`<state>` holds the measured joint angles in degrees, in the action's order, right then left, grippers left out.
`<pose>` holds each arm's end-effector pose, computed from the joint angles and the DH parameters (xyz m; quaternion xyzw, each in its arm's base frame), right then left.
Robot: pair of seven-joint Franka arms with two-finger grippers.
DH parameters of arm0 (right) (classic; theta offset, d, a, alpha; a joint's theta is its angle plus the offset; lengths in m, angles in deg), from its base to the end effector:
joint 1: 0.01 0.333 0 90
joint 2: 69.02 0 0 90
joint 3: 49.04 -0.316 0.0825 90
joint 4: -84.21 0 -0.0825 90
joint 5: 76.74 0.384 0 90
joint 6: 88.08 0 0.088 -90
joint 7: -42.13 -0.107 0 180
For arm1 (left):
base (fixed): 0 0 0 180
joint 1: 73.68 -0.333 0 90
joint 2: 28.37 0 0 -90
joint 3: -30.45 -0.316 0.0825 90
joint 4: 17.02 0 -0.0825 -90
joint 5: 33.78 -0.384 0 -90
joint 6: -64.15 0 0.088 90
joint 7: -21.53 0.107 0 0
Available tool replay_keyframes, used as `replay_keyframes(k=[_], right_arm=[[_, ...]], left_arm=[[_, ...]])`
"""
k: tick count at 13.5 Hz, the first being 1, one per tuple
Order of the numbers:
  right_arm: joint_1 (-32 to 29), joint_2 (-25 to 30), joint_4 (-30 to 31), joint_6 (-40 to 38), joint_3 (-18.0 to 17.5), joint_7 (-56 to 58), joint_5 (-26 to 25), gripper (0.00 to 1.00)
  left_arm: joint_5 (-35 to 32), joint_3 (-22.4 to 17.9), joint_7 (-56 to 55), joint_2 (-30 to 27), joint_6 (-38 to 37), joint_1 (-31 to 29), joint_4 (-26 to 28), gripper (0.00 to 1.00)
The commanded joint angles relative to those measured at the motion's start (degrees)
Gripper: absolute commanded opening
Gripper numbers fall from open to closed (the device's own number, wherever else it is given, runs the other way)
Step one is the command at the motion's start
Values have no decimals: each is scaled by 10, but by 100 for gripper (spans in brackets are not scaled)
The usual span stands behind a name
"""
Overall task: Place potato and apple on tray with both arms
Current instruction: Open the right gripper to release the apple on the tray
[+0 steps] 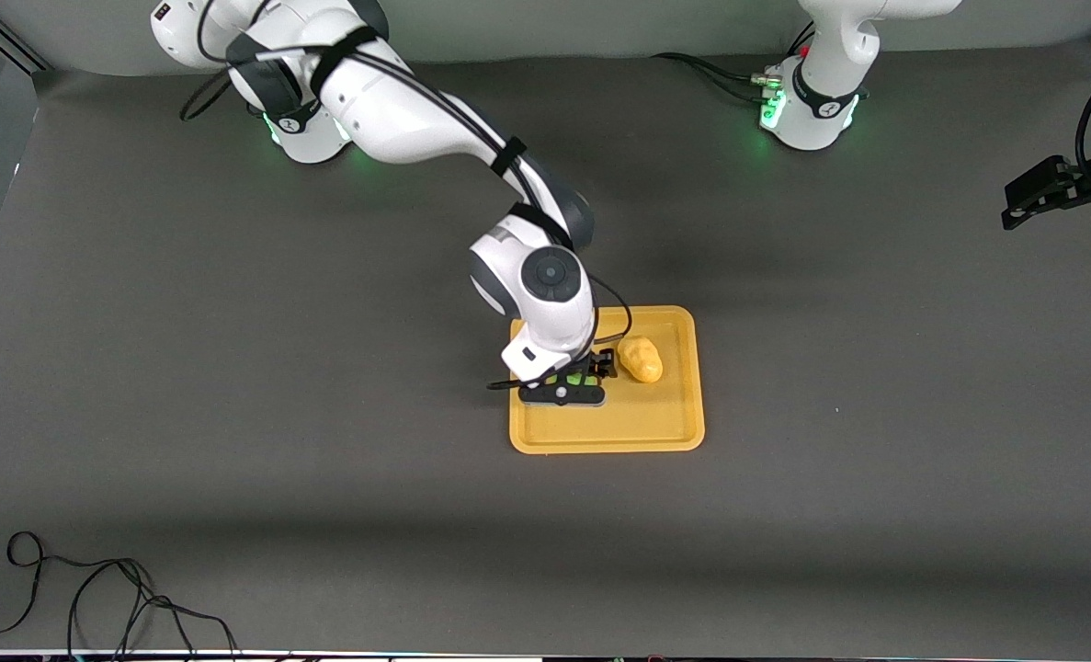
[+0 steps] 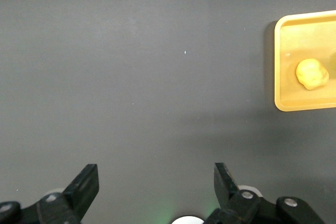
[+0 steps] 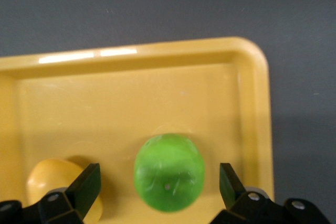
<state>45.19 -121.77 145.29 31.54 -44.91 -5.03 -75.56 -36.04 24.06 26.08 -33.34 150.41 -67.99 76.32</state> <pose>0.5778 0.5306 0.2824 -0.9976 0.0420 -0.0500 0.0224 0.5203 0.0135 0.6379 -0.9992 0.0330 0.0193 0.0140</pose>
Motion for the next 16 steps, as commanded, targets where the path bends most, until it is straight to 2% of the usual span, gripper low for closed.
replay_keyframes(k=[1,3,5,6,9,11,13,16], right_arm=[[-6,101,10,-90,11,-1,7,100],[-18,173,17,-143,10,-1,7,100],[-29,243,40,-210,35,19,7,100],[-35,274,46,-257,49,74,7,100],[-42,357,86,-354,126,222,12,100],[-43,432,169,-351,173,304,11,100],[-117,470,217,-348,176,382,8,100],[-210,492,242,-336,170,458,8,100]], left_arm=[[3,-3,-9,-4,3,4,4,99],[3,-3,-9,-4,3,4,4,99],[6,-3,-18,-3,0,4,0,99],[2,-2,-22,-3,-2,6,-3,99],[6,-5,-12,0,7,0,-7,100],[6,-5,-11,0,7,-1,-7,99],[5,-5,-11,0,8,0,-7,100],[5,-5,2,-2,9,0,-7,100]])
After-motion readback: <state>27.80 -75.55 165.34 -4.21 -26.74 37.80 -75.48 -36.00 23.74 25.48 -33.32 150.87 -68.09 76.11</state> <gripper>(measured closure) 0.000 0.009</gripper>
